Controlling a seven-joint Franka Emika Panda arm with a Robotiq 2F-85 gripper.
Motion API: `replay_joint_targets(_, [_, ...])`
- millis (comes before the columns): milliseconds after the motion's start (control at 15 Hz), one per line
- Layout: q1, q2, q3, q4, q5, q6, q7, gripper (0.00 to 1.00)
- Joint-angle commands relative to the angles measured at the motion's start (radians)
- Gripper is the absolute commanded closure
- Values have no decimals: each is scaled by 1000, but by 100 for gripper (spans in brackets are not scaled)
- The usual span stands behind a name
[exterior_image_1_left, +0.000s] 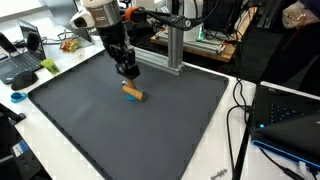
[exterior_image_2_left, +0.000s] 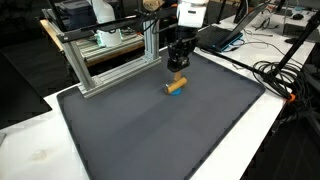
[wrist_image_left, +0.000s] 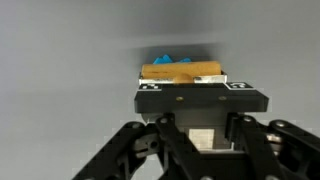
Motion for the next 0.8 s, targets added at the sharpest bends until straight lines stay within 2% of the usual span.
replay_joint_targets(0, [0,49,-5,6,-18,-37,-8,78])
replay_joint_targets(467, [-1,51,-4,12,-17,-56,-11,78])
replay_joint_targets(733, [8,40,-14,-9,-43,68,12,78])
